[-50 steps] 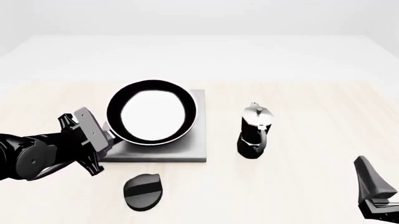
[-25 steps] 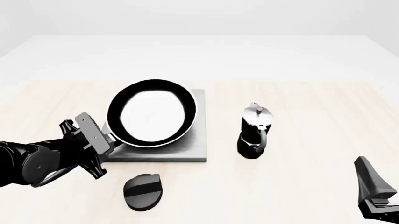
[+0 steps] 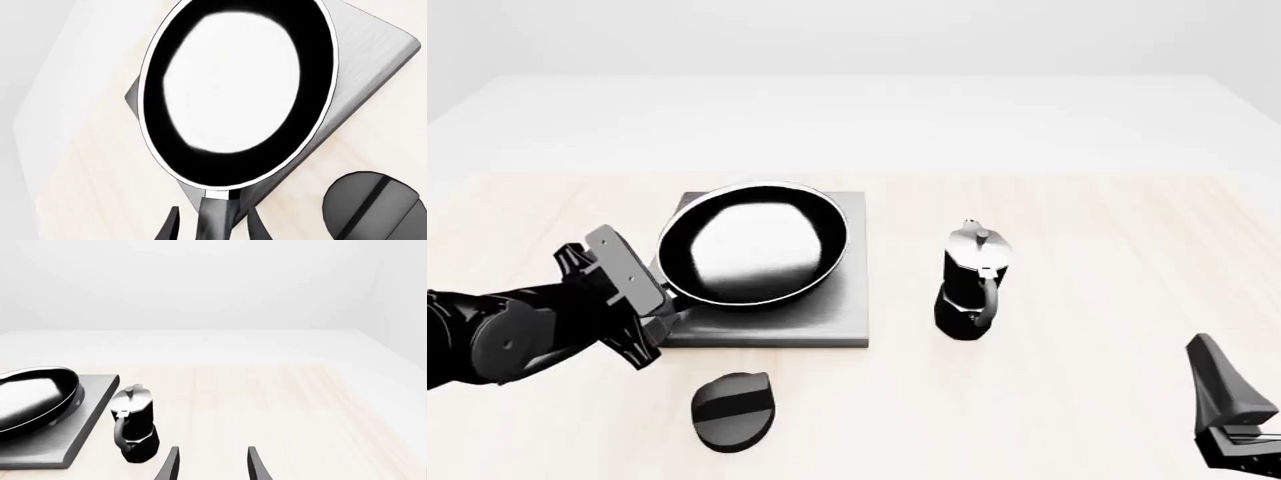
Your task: Turn on the stove and put the frying pan on it.
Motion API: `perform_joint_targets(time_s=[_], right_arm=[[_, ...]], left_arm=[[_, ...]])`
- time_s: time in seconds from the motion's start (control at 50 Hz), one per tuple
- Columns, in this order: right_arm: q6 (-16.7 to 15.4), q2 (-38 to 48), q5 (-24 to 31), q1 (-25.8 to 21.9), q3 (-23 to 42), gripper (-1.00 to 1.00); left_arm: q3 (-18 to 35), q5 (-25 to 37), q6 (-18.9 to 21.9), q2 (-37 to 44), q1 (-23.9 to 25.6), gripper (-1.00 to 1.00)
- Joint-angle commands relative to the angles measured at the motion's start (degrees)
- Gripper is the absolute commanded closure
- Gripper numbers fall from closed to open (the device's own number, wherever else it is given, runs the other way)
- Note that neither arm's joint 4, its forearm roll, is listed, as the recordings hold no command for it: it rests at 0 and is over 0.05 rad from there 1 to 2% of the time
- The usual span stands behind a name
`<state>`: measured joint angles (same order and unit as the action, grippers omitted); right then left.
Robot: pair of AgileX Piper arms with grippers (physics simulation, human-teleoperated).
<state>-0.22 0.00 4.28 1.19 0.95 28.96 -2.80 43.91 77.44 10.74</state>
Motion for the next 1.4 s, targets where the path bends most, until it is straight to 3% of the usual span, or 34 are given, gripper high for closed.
perform_joint_targets(time_s=[0.02,0.24,0.84,0.94,1.14,1.18,1.24,1.32,1.36,1.4], right_arm=[[-0.1,0.0,0.3,0.1,0.4,-1.0],[-0.1,0.0,0.5,0.1,0.7,-1.0],[-0.4,0.0,2.4,-0.7,3.6,-1.0],[-0.2,0.0,2.7,-0.9,4.2,-1.0],[0.2,0.0,3.0,-1.4,5.1,-1.0],[0.3,0.0,3.0,-1.3,5.3,-1.0],[0.4,0.0,3.2,-1.3,5.9,-1.0],[0.4,0.0,4.0,-1.4,7.0,-1.0],[0.4,0.0,3.9,-1.8,7.3,-1.0],[0.4,0.0,4.6,-2.0,8.2,-1.0]], left_arm=[[0.2,0.4,-0.2,-0.7,0.2,-1.0],[0.5,1.6,-0.2,-2.1,0.5,-1.0],[6.6,17.0,-5.9,-16.7,4.5,-1.0],[8.9,20.5,-9.8,-19.8,5.4,-1.0],[8.7,25.0,-12.6,-28.1,6.4,-1.0],[10.5,27.9,-16.5,-30.3,7.7,-1.0],[10.7,30.0,-17.6,-34.1,8.3,-1.0],[11.5,34.0,-22.9,-39.4,9.8,-1.0],[10.2,34.9,-21.4,-42.1,9.9,-1.0],[11.0,36.9,-24.1,-44.2,10.4,-1.0]])
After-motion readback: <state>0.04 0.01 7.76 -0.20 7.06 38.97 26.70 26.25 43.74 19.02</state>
